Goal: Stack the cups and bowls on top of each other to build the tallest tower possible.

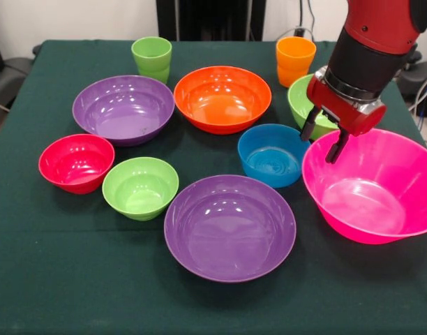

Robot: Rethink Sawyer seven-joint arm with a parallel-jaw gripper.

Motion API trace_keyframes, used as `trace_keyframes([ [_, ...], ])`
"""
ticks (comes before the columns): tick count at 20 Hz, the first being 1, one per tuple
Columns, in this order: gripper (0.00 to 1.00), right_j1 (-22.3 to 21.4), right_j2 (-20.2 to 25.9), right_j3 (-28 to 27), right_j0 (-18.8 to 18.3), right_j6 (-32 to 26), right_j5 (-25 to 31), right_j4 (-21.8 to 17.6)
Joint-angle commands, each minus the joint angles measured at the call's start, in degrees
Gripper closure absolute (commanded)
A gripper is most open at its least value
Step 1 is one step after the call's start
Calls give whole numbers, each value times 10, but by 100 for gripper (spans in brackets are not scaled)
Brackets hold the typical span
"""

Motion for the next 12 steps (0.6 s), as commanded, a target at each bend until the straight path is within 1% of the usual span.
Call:
trace_keyframes([
  [1, 0, 16, 83, -2, 7, 30, 11, -14],
  [3, 0, 20, 90, -1, 5, 28, 3, -12],
  [7, 0, 37, 89, -10, 10, 44, -13, -6],
  [12, 0, 45, 102, -17, 4, 42, -11, 1],
])
